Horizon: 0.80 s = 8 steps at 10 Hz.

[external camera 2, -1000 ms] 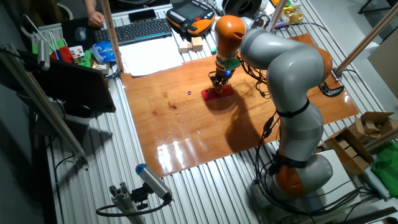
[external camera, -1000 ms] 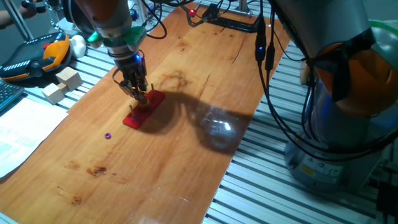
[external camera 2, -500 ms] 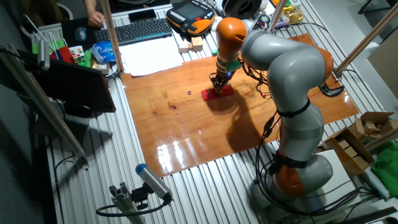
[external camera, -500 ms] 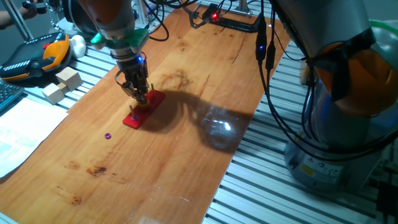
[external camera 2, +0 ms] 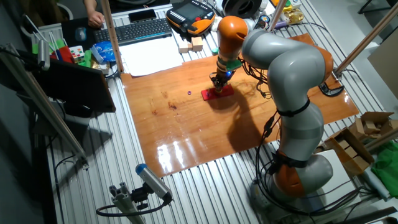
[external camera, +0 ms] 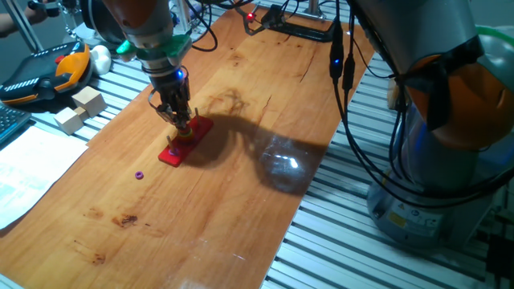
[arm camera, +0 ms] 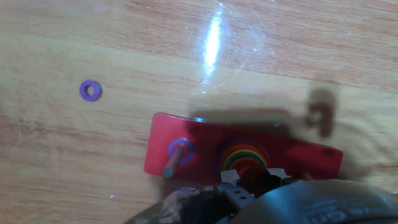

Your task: Take out one Hanoi block and throw it aside

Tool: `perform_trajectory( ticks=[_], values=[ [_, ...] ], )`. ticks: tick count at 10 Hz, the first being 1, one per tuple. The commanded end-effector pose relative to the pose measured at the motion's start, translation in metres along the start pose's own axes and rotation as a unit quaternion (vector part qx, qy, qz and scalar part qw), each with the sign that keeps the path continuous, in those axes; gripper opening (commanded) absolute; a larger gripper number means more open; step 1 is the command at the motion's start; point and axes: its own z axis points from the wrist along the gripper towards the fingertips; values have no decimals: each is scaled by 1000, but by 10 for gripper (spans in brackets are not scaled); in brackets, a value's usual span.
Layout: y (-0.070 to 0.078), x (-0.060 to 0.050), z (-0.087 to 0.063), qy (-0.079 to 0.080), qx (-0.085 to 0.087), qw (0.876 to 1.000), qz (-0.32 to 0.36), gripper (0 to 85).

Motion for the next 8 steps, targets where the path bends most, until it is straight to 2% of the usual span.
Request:
perform_trajectory(
  ticks=[1,5,8],
  values=[
    [0,-1,-6,5,1,1000,1,270],
    [4,-2,-28,14,7,1000,8,270],
    [17,-5,-37,18,-1,1000,23,253]
  ],
)
